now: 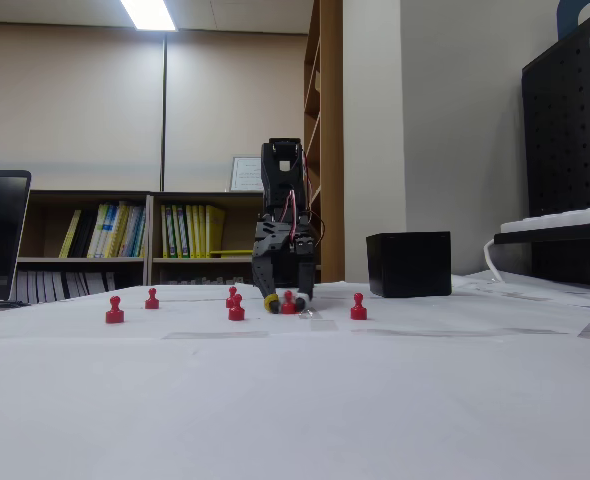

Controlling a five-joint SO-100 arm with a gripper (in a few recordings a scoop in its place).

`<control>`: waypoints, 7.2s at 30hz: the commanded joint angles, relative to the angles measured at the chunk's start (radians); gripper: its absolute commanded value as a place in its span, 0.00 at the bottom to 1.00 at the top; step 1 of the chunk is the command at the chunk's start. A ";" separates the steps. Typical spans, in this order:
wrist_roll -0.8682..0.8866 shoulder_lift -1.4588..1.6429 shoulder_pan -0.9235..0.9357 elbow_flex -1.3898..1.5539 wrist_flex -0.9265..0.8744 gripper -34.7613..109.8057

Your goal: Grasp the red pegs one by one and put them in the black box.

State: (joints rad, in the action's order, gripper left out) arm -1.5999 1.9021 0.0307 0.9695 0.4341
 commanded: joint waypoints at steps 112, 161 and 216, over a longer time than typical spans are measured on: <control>-0.046 -0.219 0.215 -0.087 -0.227 0.33; -0.670 -0.726 -0.561 0.664 -2.043 0.24; -0.077 -0.966 0.319 -0.431 -0.723 0.30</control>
State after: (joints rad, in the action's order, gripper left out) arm -1.6920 0.8820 0.2838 0.5660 -0.5323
